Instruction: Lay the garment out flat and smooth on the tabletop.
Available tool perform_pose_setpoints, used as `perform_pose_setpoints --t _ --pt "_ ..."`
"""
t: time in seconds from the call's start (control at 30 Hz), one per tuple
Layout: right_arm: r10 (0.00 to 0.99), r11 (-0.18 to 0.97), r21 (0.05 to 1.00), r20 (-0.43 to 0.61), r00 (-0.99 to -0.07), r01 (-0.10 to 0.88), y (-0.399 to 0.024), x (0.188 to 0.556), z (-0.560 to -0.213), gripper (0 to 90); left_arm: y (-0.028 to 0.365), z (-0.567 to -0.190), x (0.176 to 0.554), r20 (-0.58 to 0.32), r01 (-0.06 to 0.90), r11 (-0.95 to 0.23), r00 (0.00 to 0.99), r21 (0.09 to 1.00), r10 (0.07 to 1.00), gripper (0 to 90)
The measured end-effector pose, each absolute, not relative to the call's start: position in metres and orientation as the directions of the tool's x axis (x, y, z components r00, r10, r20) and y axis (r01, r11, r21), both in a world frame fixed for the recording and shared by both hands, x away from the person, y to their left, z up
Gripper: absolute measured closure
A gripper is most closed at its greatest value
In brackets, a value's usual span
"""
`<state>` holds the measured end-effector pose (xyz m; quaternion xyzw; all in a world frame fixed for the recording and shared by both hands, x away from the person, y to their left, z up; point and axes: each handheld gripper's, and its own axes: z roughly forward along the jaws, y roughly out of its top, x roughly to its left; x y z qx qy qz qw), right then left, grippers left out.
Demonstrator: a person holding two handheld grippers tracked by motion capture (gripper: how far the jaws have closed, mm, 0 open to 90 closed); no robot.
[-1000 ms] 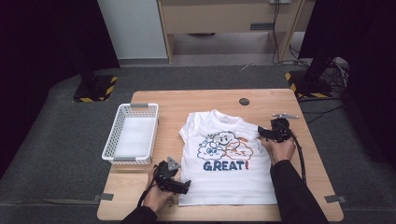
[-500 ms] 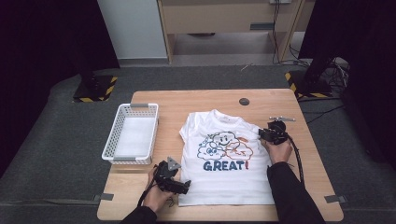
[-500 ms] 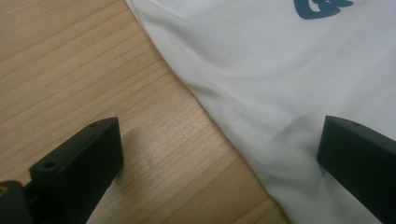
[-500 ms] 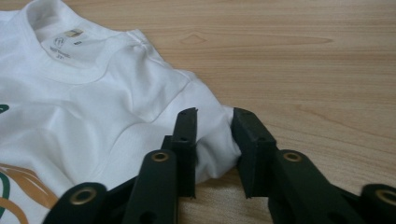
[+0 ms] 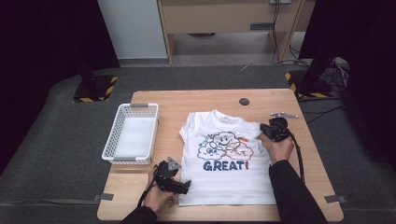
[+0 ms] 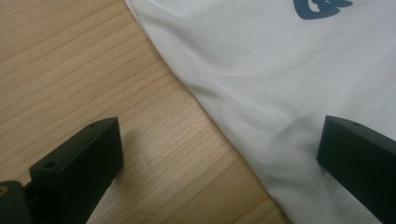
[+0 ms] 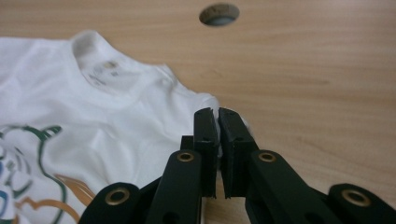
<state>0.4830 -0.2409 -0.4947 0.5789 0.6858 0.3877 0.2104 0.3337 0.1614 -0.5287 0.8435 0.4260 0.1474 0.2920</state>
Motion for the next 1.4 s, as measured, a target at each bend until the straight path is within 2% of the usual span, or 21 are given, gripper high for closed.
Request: perform_pose_setpoints --t 0.3,0.57,0.97,1.4 --pt "0.946 0.039 0.833 0.147 -0.289 0.552 -0.229 0.485 -0.451 86.3 0.161 -0.529 0.334 -0.001 0.633 -0.466 0.594 0.618 0.805 0.0" --pt "0.916 0.105 0.846 0.122 -0.382 0.523 -0.199 0.476 -0.446 86.3 0.161 -0.529 0.334 -0.001 0.633 -0.467 0.594 0.618 0.804 0.0" --pt "0.862 0.246 0.803 0.075 -0.502 0.543 -0.134 0.465 -0.480 86.0 0.161 -0.529 0.334 -0.001 0.633 -0.466 0.594 0.618 0.804 0.0" --pt "0.851 0.311 0.733 0.068 -0.520 0.605 -0.110 0.465 -0.527 84.2 0.161 -0.529 0.333 -0.001 0.631 -0.468 0.596 0.619 0.803 0.0"
